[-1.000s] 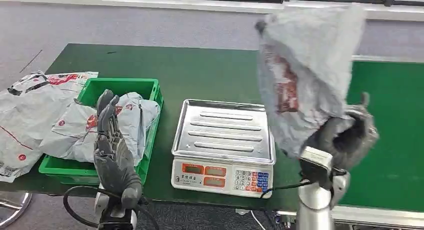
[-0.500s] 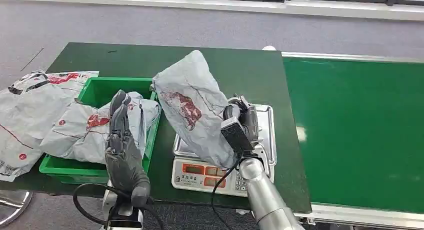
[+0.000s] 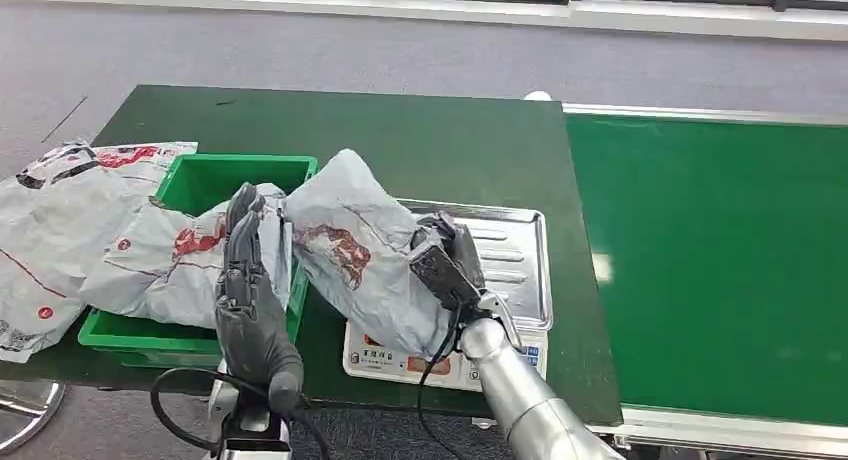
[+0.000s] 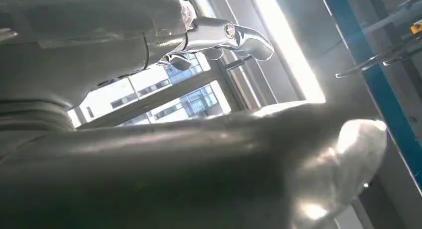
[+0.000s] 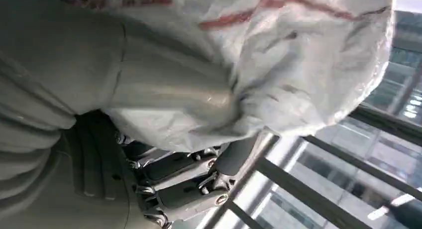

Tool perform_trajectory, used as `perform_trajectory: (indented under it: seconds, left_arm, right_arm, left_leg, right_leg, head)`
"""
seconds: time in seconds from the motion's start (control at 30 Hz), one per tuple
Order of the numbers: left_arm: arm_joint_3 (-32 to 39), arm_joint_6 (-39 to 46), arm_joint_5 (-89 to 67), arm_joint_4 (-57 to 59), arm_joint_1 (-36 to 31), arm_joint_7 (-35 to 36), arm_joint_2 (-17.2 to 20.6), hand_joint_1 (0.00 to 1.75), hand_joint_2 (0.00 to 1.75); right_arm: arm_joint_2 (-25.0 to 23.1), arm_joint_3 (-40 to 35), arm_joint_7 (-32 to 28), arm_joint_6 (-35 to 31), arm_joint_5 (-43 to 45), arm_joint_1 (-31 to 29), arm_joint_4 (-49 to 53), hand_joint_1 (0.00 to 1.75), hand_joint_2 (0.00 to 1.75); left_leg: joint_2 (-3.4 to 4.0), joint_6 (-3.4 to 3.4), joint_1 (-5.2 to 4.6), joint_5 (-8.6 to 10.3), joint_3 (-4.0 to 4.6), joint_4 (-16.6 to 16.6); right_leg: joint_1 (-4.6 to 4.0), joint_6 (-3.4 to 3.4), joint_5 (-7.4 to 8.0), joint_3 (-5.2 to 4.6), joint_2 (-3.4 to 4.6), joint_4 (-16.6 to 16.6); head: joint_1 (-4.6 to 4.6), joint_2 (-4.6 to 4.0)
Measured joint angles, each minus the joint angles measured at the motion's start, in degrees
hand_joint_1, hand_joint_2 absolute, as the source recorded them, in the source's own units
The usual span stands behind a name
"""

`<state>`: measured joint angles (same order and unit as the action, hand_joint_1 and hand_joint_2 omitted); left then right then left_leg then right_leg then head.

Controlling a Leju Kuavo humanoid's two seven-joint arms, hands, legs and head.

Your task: Moved the parcel from conveyor to table for the left to box.

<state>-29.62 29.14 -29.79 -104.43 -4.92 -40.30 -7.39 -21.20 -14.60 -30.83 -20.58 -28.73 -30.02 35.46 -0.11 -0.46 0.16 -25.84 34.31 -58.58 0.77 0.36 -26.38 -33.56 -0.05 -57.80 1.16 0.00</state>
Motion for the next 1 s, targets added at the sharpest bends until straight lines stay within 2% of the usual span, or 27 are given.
perform_trajectory:
  seconds: [0.07, 0.17, 0.23, 0.3, 0.4, 0.5, 0.73, 0.77, 0.9, 1.0]
  left_arm:
    - [0.00, 0.00, -0.11, 0.24, 0.17, 0.00, 0.00, 0.00, 0.00]
    - [0.00, -0.04, -0.02, 0.81, 0.42, 0.00, 0.00, 0.00, 0.00]
    - [0.00, -0.55, 0.70, 1.53, 0.37, 0.00, 0.00, 0.00, 0.00]
    - [0.02, -0.68, 1.37, 2.36, 0.36, 0.02, 0.02, 0.00, 0.00]
    - [0.02, -0.68, 1.53, 3.08, 0.29, 0.02, 0.02, 0.00, 0.00]
    - [0.77, -1.53, 1.05, 5.05, -0.04, 0.07, -0.22, 0.00, 0.00]
    - [8.24, -6.30, -1.31, 15.90, -4.75, 0.50, -4.59, 0.00, 0.00]
    - [9.21, -6.49, -1.60, 16.75, -5.02, 0.57, -5.12, 0.00, 0.00]
    - [12.46, -6.84, -3.30, 20.03, -6.45, 3.44, -6.89, 0.00, 0.00]
    - [14.75, -7.80, -7.16, 25.18, -9.19, 9.53, -7.60, 0.00, 0.00]
  right_arm:
    - [0.00, 0.00, 1.41, -3.36, -2.07, -0.38, -1.47, 0.00, 0.00]
    - [0.00, 0.00, 1.86, -13.56, -5.66, -0.61, -2.04, 0.00, 0.00]
    - [0.02, 0.00, 4.32, -17.93, -10.71, -0.46, -1.40, 0.00, 0.00]
    - [0.02, 0.09, 7.20, -19.02, -16.67, 0.50, 0.57, 0.00, 0.00]
    - [0.02, 0.11, 8.66, -19.28, -18.89, 1.49, 2.09, 0.00, 0.00]
    - [0.02, 0.83, 11.67, -19.48, -25.89, 3.62, 5.99, 0.00, 0.00]
    - [0.48, 2.47, 19.79, -19.57, -42.68, 13.20, 30.74, 0.00, 0.00]
    - [0.66, 2.62, 19.92, -19.61, -43.88, 13.95, 34.74, 0.00, 1.75]
    - [1.38, 3.08, 17.03, -19.59, -43.70, 16.96, 48.97, 0.00, 1.75]
    - [1.68, 3.39, 11.24, -19.59, -39.47, 18.53, 59.83, 0.00, 1.75]
  left_leg:
    - [0.00, 0.00, 0.00, 0.00, 0.00, 0.00]
    - [0.00, 0.00, 0.00, 0.00, 0.01, -0.01]
    - [0.02, 0.00, -0.01, -0.01, 0.00, -0.01]
    - [0.02, 0.00, -0.01, -0.01, 0.01, -0.01]
    - [0.02, 0.00, 0.00, -0.01, 0.01, 0.00]
    - [0.03, 0.00, 0.00, -0.01, 0.00, -0.01]
    - [0.00, 0.00, -0.03, 0.00, 0.03, -0.03]
    - [0.01, 0.01, -0.03, 0.00, 0.01, -0.03]
    - [0.01, 0.01, -0.05, -0.01, 0.03, -0.05]
    - [0.00, 0.01, -0.05, -0.01, 0.04, -0.05]
  right_leg:
    - [0.00, 0.00, 0.00, 0.00, 0.00, 0.00]
    - [0.01, 0.00, 0.00, 0.00, 0.00, 0.00]
    - [0.01, 0.00, 0.00, -0.02, 0.01, 0.00]
    - [0.01, 0.00, 0.00, -0.03, 0.02, 0.00]
    - [0.00, 0.00, 0.00, -0.04, 0.01, 0.00]
    - [0.00, 0.00, 0.00, -0.07, 0.01, 0.00]
    - [0.03, 0.00, 0.02, -0.06, 0.00, 0.00]
    - [0.03, 0.01, 0.03, -0.06, 0.01, 0.00]
    - [0.05, 0.02, 0.03, -0.09, 0.02, 0.01]
    - [0.05, 0.02, 0.03, -0.15, 0.01, 0.01]
  head:
    - [0.00, 0.00]
    - [0.00, 0.02]
    - [0.00, 0.00]
    - [0.00, 0.02]
    - [0.00, 0.00]
    - [0.00, 0.00]
    - [-0.04, 0.00]
    - [-0.02, 0.00]
    - [-0.02, 0.02]
    - [-0.02, 0.00]
